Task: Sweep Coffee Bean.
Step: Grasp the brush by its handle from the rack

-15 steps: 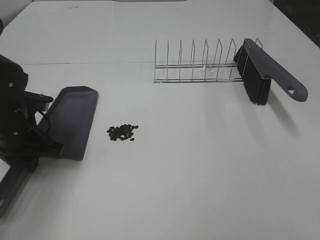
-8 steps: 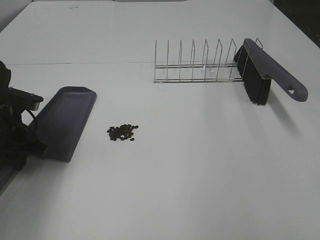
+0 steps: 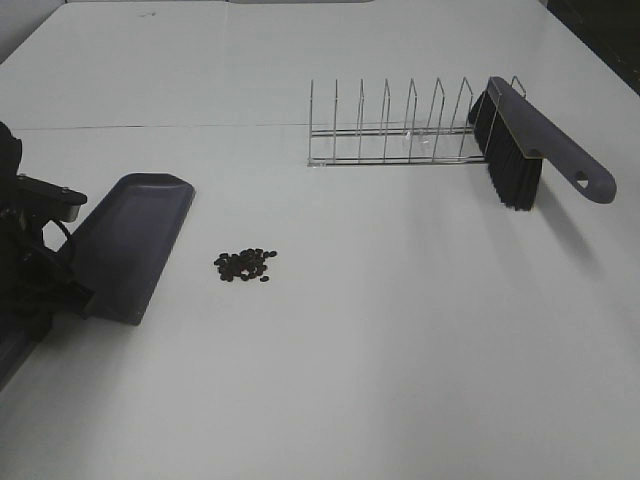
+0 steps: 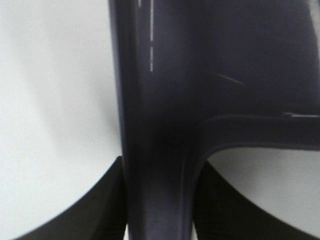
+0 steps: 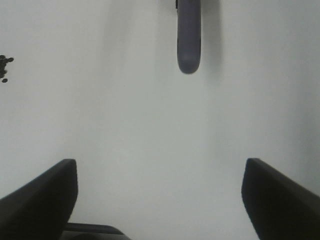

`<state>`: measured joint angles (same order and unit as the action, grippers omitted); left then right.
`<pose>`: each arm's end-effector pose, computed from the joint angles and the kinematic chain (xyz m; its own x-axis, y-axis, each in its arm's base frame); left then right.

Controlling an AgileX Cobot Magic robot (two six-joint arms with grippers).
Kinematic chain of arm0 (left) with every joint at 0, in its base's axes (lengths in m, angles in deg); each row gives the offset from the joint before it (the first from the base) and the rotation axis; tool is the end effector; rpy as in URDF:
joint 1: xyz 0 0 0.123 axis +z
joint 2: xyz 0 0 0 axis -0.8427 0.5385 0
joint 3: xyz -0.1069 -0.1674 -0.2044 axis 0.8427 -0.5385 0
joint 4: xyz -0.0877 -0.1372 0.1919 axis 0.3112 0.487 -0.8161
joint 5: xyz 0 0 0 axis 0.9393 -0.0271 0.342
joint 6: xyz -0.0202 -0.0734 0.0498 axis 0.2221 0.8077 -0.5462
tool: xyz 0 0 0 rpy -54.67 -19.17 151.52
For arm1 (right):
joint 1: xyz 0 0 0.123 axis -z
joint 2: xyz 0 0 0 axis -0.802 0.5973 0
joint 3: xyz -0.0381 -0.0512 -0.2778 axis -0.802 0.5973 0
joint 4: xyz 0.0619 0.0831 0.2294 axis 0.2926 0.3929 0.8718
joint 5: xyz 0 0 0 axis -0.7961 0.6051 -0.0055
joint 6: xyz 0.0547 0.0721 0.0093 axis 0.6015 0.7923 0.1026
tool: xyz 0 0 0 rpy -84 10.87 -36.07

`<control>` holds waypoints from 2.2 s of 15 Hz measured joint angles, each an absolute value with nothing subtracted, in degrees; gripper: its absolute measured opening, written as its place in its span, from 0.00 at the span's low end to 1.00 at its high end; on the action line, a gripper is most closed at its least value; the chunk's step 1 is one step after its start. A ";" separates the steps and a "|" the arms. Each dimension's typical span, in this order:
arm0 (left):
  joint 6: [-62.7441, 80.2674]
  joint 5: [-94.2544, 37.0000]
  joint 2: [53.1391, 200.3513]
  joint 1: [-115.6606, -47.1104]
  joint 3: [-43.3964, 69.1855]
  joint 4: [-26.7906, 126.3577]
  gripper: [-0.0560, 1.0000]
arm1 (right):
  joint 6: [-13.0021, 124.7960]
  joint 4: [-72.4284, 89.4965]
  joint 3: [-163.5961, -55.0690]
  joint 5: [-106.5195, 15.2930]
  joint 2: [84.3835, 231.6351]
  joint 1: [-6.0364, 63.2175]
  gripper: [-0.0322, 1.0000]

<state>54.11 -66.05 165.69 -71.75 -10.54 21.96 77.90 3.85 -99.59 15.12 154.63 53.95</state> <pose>0.3087 -0.0636 0.0996 -0.9704 0.2403 0.0221 0.2406 0.9568 0.1633 0.2255 0.0023 0.3660 -0.9006 0.0142 -0.4343 -0.0080 0.9988 0.0492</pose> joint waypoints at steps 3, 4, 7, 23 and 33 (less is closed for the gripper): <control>54.05 -66.05 165.69 -71.75 -10.54 22.19 0.35 | 73.95 3.16 -113.51 15.12 169.41 53.95 0.76; 53.99 -66.05 165.69 -71.75 -10.54 22.48 0.35 | 72.86 2.99 -116.66 14.61 173.08 53.95 0.76; 53.88 -66.57 165.11 -71.75 -10.54 25.57 0.35 | 71.31 2.99 -124.23 9.62 183.45 53.95 0.76; 53.13 -73.85 153.83 -71.75 -9.63 27.18 0.35 | 64.38 -0.33 -131.44 -17.08 216.80 53.95 0.67; 52.85 -75.28 153.83 -71.75 -9.63 27.18 0.35 | 68.90 -0.96 -131.50 -7.28 200.70 53.89 0.03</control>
